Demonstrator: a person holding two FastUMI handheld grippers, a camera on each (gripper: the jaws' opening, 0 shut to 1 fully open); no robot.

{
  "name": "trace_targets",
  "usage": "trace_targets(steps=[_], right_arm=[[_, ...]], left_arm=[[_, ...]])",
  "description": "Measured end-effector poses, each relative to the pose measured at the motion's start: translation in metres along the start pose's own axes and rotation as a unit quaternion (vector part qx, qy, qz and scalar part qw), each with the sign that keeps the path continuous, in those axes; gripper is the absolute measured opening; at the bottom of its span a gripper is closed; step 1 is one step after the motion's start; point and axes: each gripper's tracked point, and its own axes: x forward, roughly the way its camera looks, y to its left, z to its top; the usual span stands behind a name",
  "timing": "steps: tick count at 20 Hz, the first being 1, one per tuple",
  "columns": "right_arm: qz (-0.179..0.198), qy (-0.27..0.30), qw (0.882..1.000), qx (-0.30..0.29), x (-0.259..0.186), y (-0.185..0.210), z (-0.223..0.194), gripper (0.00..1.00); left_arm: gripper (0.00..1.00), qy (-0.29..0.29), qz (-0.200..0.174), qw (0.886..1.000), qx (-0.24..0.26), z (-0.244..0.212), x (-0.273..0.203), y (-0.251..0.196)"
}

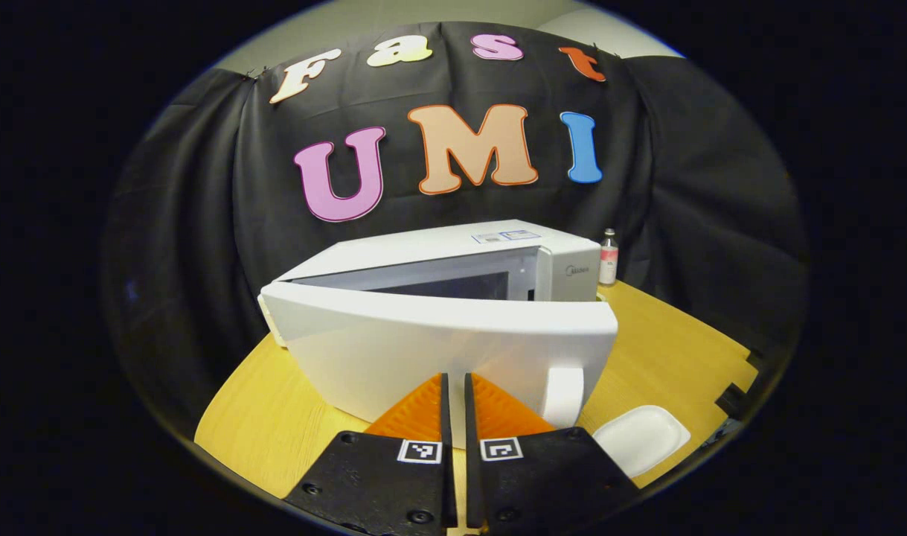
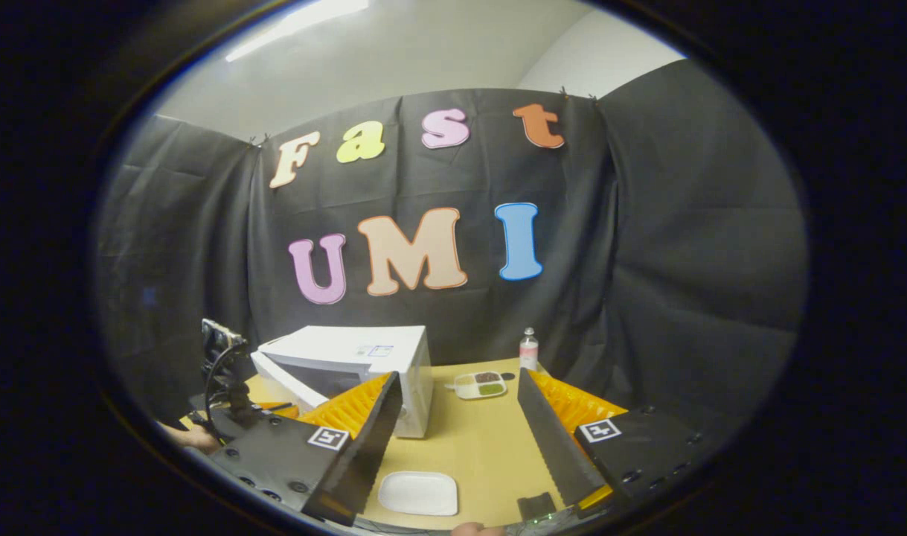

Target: Open the microwave oven with the left hand, put the food in, and close the microwave oven.

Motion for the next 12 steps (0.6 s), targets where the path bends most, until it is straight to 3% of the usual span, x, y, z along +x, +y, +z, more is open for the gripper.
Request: trace_targets(steps=[3,12], right_arm=[[-0.003,-0.001,1.000,0.004,0.002,-0.006,0.007,0.85],[-0.001,-0.005,1.000,-0.004,0.010,-0.011,0.016,0.85]], left_arm=[[0.05,0.000,0.013,1.000,-0.026,0.010,0.024,0.002],[0.05,-0.029,0.015,0.999,-0.011,0.045,0.071,-0.019]])
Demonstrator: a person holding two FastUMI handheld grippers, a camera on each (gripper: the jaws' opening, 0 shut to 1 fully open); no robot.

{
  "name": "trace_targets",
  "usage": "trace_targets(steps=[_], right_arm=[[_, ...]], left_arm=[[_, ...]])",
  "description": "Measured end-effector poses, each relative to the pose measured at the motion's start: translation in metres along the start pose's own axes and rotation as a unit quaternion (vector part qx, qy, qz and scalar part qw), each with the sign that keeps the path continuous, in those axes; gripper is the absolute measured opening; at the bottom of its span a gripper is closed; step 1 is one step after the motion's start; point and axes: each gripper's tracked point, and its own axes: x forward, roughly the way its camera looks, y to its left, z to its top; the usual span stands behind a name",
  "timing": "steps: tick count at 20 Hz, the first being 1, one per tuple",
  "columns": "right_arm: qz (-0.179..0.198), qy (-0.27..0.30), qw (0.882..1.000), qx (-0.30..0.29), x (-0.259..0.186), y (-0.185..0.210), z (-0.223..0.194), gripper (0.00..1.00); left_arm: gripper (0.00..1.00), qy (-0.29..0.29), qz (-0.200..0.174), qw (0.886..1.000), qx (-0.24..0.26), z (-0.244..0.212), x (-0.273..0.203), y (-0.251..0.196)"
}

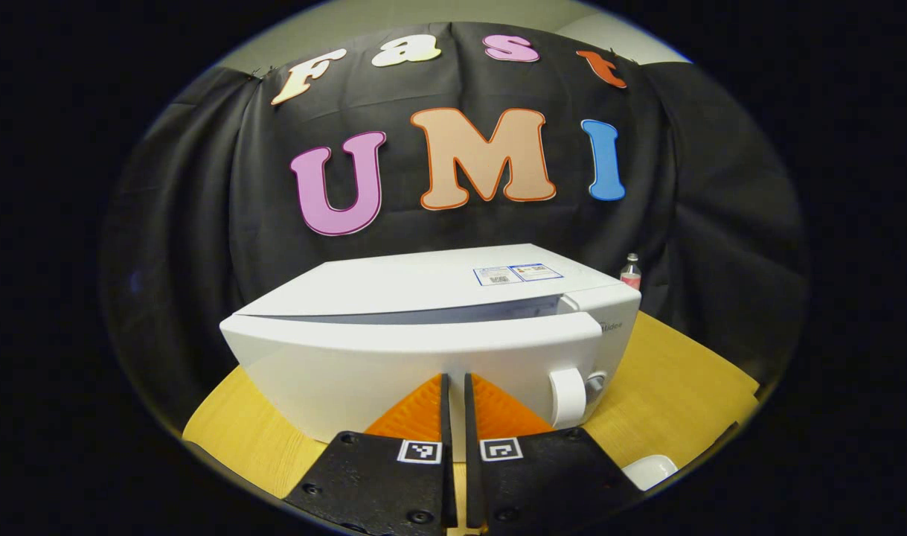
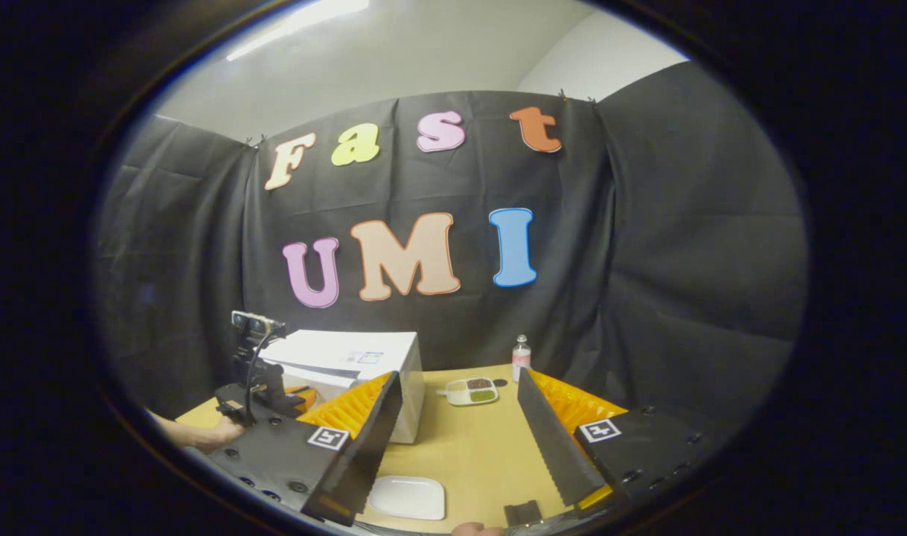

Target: Open the microwave oven with the left hand, put the food in, and close the microwave oven.

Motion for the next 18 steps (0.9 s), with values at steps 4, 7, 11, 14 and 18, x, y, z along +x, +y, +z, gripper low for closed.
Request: trace_targets(steps=[4,7,11,14,18], right_arm=[[-0.001,0.000,1.000,0.002,0.004,-0.002,0.001,0.85],[0.003,-0.001,1.000,0.005,0.009,0.001,0.003,0.86],[0.014,0.001,1.000,0.001,0.013,0.008,0.003,0.85],[0.021,0.001,1.000,-0.001,0.012,0.015,0.004,0.85],[0.024,-0.002,1.000,-0.005,0.012,0.021,0.006,0.85]], left_arm=[[0.05,-0.003,0.010,1.000,0.010,0.007,0.013,-0.001],[0.05,-0.015,0.021,1.000,-0.001,0.013,0.014,-0.001],[0.05,-0.015,0.025,0.999,0.012,0.013,0.021,-0.002],[0.08,-0.014,0.016,1.000,0.003,0.012,0.017,-0.006],[0.06,-0.053,0.005,0.998,0.017,0.048,-0.004,-0.007]])
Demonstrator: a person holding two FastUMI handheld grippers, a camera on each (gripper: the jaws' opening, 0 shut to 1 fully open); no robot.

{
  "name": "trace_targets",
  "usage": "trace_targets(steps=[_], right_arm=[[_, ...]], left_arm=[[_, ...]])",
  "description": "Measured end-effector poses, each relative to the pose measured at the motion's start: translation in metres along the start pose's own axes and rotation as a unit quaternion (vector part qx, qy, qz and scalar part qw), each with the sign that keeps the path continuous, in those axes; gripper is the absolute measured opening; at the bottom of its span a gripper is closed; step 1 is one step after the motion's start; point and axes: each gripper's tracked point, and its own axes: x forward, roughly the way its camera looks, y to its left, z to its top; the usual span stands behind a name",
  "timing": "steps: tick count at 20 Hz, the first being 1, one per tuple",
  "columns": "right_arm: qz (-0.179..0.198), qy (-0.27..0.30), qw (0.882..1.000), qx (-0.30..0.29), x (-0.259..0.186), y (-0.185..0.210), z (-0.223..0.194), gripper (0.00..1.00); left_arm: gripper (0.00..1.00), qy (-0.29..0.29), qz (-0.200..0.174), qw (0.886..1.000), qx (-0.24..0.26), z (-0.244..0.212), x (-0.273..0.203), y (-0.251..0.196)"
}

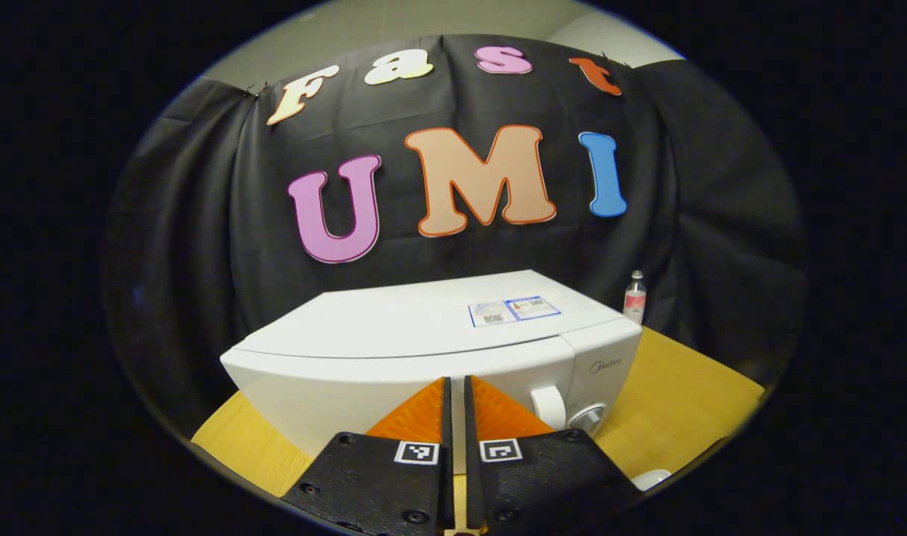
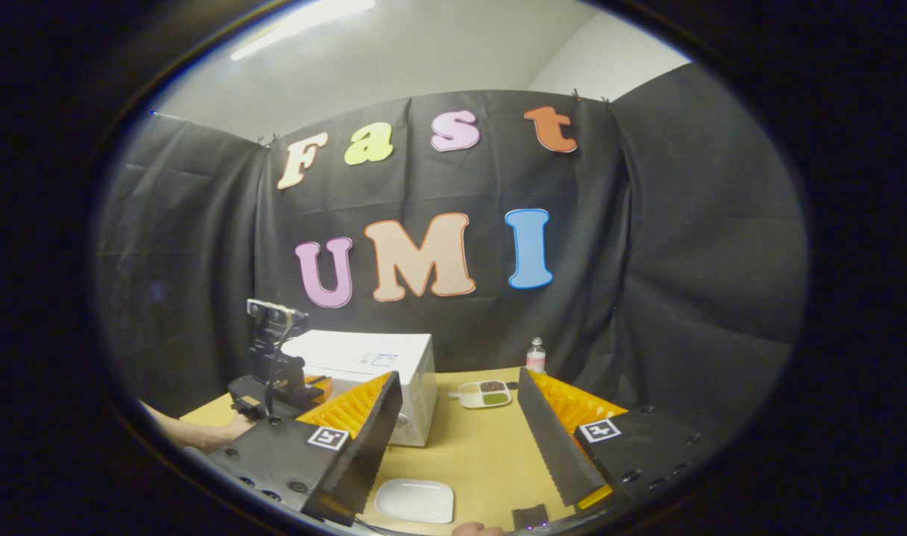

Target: Open the microwave oven with the left hand, put the food in, and close the microwave oven.

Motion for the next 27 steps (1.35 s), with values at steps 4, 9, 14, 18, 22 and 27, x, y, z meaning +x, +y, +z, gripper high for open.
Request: trace_targets(steps=[4,9,14,18,22,27], right_arm=[[0.002,-0.004,1.000,0.003,0.009,0.004,0.007,0.86],[0.008,-0.012,1.000,0.002,0.022,0.014,0.010,0.86],[0.021,-0.019,1.000,0.008,0.037,0.034,0.018,0.95],[0.035,-0.025,0.999,-0.001,0.047,0.051,0.030,0.86],[0.051,-0.024,0.998,-0.011,0.057,0.063,0.036,0.86],[0.051,-0.015,0.998,-0.027,0.060,0.052,0.045,0.86]], left_arm=[[0.06,-0.023,0.002,1.000,-0.015,0.044,-0.040,0.014],[0.11,-0.047,0.007,0.997,-0.059,0.105,-0.109,0.038],[0.63,-0.056,-0.008,0.998,-0.030,0.143,-0.160,0.045],[0.96,-0.085,0.000,0.996,-0.039,0.184,-0.196,0.053],[0.96,-0.111,0.019,0.993,-0.026,0.212,-0.212,0.060],[0.96,-0.131,0.032,0.991,-0.016,0.234,-0.223,0.062]])
